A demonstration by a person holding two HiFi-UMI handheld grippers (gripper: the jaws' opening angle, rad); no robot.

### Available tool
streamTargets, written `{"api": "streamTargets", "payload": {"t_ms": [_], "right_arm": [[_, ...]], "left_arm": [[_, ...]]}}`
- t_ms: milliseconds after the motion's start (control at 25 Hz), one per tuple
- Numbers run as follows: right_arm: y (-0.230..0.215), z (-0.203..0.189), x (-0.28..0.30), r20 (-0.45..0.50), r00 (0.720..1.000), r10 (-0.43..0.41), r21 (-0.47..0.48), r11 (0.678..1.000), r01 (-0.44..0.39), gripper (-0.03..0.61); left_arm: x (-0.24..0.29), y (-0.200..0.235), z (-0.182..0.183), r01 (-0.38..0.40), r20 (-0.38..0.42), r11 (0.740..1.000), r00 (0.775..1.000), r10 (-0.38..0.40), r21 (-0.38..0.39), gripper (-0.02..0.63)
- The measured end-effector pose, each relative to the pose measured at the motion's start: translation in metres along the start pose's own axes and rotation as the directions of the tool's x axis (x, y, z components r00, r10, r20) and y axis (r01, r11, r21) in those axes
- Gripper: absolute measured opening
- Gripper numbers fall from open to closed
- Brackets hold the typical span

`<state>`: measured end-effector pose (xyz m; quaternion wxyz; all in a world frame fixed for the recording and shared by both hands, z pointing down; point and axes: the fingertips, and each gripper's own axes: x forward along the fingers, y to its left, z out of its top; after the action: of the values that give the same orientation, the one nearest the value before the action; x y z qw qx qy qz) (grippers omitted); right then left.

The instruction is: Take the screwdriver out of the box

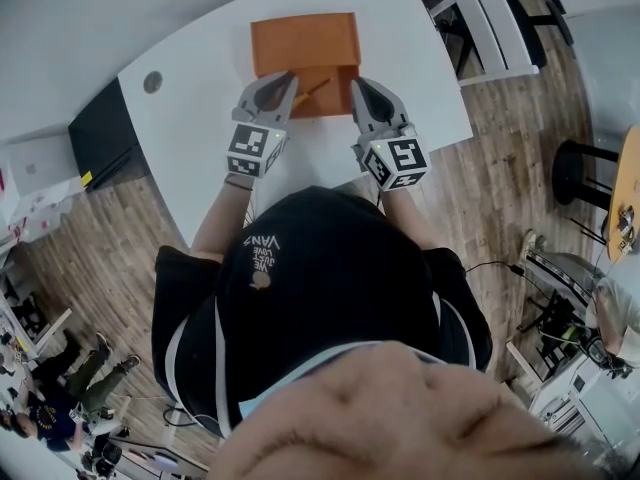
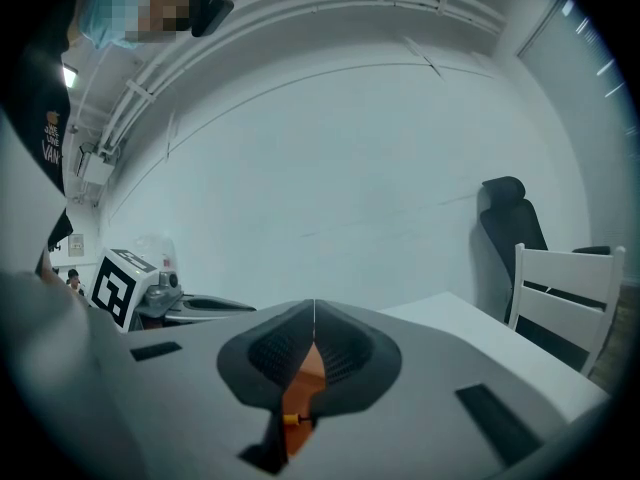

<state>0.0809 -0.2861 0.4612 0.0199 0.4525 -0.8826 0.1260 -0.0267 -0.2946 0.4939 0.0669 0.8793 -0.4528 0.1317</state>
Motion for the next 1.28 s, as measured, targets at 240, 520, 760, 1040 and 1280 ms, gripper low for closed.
{"api": "streamTargets", "payload": {"t_ms": [240,520,760,1040,1280], "right_arm": [[-0.005,-0.003,0.002,-0.005,1.0,-0.008,0.007,1.0,0.008,0.012],[-0.007,-0.004,0.001,-0.007,1.0,-0.008,0.012,1.0,0.008,0.012],[-0.005,-0.006,0.003,-0.008,1.0,0.009,0.015,1.0,-0.009,0.012],[-0.007,-0.005,0.004,-0.01,1.0,0.015,0.017,1.0,-0.015,0.012],[-0.012,-0.009,0.004,-0.014,1.0,0.011,0.026,1.0,-0.011,0.012]], "left_arm": [[0.019,0.0,-0.028,0.039,-0.11,0.999,0.993,-0.038,0.004,0.028],[0.032,-0.01,-0.063,0.099,-0.26,0.995,0.961,-0.098,-0.008,0.029],[0.038,-0.014,-0.09,0.142,-0.37,0.99,0.919,-0.132,-0.001,0.029],[0.042,-0.022,-0.108,0.215,-0.494,0.976,0.852,-0.174,0.027,0.029],[0.049,-0.026,-0.128,0.274,-0.581,0.961,0.79,-0.195,0.049,0.029]]}}
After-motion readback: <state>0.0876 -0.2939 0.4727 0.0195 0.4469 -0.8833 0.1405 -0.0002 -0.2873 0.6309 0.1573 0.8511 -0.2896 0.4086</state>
